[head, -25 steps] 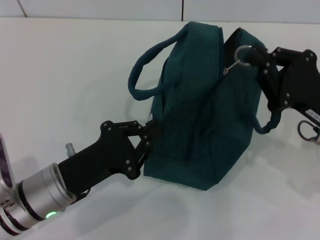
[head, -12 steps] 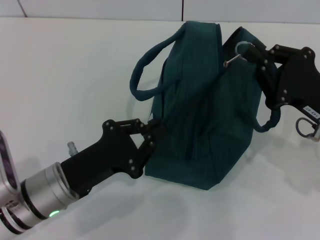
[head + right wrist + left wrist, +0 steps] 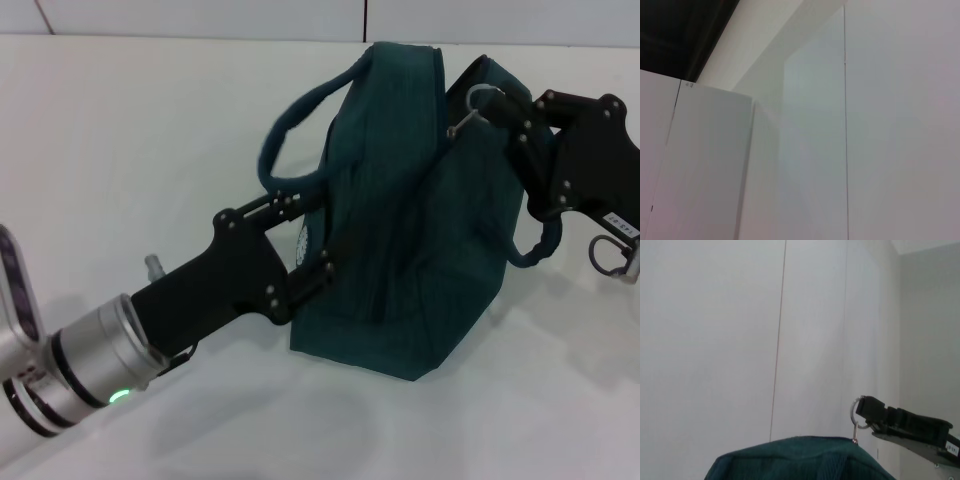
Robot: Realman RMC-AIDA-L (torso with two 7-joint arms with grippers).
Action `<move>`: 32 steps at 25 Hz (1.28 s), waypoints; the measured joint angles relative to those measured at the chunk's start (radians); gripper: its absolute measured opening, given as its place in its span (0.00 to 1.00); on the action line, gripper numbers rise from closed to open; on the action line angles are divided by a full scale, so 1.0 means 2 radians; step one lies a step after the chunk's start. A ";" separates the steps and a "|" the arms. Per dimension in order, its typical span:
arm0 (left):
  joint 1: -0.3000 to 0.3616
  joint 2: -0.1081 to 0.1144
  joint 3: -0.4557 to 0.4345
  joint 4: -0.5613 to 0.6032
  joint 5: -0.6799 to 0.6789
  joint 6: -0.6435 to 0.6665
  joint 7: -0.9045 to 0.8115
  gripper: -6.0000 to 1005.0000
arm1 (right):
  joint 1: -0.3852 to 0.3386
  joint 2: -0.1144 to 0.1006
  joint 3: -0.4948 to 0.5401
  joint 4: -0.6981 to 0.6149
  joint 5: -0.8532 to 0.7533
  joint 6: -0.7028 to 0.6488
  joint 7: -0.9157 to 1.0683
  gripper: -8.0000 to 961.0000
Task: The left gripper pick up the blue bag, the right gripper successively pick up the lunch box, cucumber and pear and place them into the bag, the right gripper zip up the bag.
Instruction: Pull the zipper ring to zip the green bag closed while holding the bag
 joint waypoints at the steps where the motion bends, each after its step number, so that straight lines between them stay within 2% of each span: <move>1: -0.003 0.000 0.000 0.000 -0.002 0.000 -0.002 0.39 | 0.001 0.000 0.000 0.000 0.000 0.001 0.000 0.02; 8: -0.012 0.000 0.000 -0.008 -0.042 -0.007 -0.004 0.52 | 0.005 0.000 -0.001 0.002 0.000 0.002 -0.002 0.02; 13: -0.010 0.000 0.000 -0.008 -0.047 -0.008 0.001 0.49 | 0.004 0.000 -0.003 0.002 0.000 0.003 -0.005 0.02; 24: -0.013 0.000 0.004 -0.003 -0.028 -0.014 0.014 0.05 | 0.012 0.000 -0.006 0.003 0.000 0.003 -0.007 0.02; 32: -0.015 0.000 0.003 -0.004 -0.030 -0.017 0.014 0.06 | 0.012 0.000 -0.006 0.002 0.000 0.004 -0.007 0.03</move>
